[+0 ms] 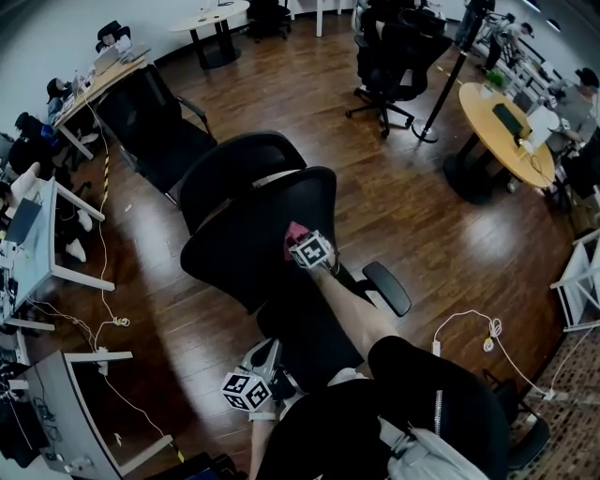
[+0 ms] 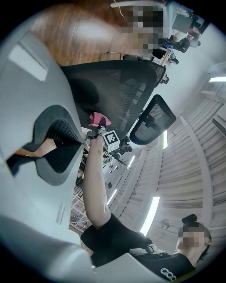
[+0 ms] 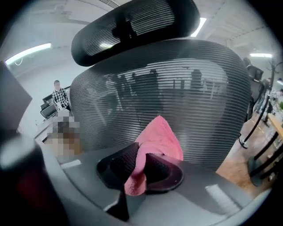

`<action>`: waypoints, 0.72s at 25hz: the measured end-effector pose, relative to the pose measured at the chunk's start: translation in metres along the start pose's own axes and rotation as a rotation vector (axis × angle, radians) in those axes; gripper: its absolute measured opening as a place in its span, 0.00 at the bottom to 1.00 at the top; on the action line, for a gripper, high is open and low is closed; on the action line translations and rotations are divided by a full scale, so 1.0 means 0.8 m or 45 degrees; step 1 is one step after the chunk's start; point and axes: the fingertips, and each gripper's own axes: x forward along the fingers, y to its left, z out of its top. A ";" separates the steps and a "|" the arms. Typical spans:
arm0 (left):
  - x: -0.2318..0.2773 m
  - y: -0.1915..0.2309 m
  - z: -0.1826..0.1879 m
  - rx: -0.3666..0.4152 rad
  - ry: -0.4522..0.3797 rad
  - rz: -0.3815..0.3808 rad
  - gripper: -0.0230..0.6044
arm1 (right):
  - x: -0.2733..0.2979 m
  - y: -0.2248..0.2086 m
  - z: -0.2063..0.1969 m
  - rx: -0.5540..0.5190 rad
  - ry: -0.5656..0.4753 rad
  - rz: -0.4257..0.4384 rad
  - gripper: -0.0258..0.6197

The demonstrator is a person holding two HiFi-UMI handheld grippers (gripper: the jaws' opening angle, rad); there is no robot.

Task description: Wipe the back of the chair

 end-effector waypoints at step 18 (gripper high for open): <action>-0.125 0.057 -0.010 -0.014 -0.026 0.016 0.02 | 0.058 0.250 0.019 -0.114 -0.019 0.211 0.11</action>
